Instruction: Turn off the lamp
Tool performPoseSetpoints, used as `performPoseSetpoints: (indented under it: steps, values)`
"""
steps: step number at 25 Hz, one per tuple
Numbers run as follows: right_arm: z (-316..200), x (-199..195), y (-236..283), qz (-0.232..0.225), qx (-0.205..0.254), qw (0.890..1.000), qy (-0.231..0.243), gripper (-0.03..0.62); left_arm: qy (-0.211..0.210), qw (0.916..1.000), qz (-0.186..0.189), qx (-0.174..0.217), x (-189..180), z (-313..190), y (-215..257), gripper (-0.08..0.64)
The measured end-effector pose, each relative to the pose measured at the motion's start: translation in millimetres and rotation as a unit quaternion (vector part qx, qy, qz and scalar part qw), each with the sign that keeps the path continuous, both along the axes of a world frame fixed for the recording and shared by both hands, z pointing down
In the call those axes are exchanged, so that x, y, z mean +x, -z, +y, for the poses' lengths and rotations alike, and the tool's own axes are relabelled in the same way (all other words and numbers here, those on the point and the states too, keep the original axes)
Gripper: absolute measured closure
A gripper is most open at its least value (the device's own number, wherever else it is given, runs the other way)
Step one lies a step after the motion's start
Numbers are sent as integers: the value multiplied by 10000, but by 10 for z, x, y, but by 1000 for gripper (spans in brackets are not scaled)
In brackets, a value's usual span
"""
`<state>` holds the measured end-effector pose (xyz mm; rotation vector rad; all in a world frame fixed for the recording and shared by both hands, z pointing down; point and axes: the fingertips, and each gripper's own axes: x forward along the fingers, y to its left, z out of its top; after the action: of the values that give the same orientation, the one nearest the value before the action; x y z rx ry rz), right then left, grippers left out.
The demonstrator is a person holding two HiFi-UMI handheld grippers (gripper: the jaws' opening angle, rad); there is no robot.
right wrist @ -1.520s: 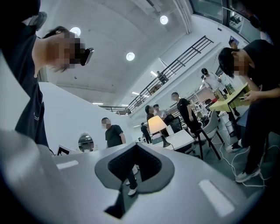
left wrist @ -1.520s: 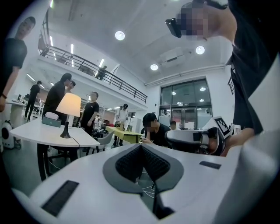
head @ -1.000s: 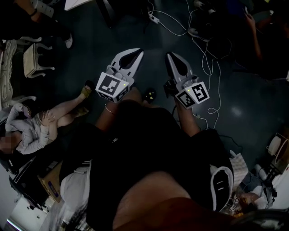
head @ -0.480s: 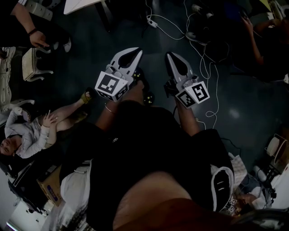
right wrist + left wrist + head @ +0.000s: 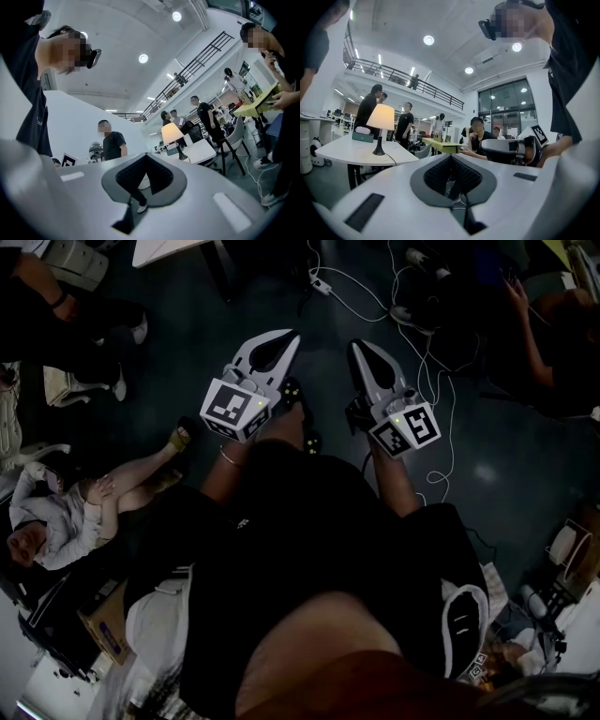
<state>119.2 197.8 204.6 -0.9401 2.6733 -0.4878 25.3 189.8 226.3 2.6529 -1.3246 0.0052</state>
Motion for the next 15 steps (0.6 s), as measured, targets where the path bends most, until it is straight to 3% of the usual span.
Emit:
performPoseSetpoints:
  steps: [15]
  values:
    - [-635,-159,-103,159,-140,9998,69,592,22,9999,111,-88,-154,-612,-143,552]
